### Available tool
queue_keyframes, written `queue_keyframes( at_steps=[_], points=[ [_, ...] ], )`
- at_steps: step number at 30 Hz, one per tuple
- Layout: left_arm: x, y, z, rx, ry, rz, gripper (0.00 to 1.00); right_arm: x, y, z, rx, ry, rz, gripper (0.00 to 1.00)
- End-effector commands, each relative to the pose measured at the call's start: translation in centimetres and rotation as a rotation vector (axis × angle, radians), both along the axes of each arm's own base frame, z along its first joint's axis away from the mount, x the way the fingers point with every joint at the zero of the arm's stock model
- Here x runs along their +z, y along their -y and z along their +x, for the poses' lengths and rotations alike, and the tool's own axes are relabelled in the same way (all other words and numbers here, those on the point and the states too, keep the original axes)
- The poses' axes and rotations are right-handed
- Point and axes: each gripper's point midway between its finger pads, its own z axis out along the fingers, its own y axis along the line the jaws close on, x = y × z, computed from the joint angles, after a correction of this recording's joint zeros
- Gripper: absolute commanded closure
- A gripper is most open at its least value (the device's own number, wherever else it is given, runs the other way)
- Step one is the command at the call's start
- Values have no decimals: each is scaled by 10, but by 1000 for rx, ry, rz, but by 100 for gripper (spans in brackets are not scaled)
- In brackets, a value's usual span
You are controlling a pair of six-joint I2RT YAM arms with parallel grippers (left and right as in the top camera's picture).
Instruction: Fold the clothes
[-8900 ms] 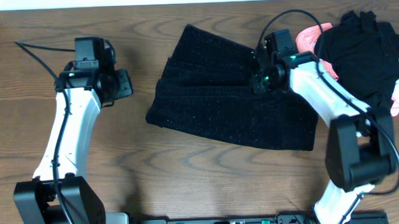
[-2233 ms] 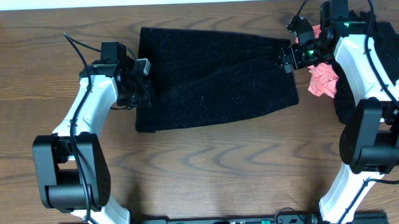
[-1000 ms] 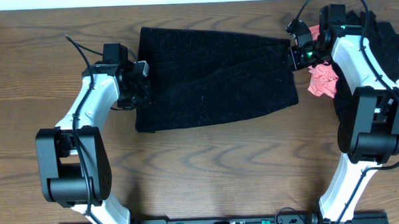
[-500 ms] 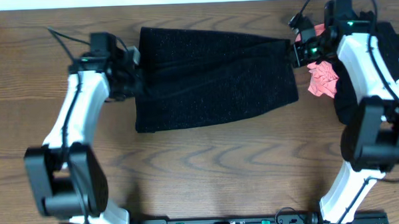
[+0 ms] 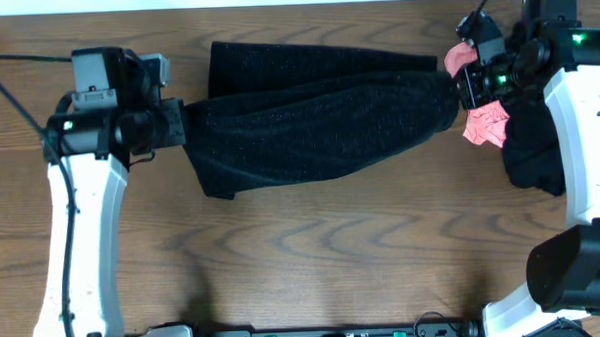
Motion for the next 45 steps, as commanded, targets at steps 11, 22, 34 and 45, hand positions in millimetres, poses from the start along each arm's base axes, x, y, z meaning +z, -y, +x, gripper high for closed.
queue_keyframes(
  at_steps=[11,22,34,45],
  points=[
    [54,-15,-47,78,110,73,94,76,17,-63,-129,88,-50,99],
    [76,-14,-83,93,157,86,94,75,11,-115,-143,-53,-36,99],
    [67,-9,-64,87,146,64,94,60,14,-107,-197,-84,-27,99],
    [15,6,7,31,65,61,94,-10,34,-90,-296,-151,-98,99]
  ],
)
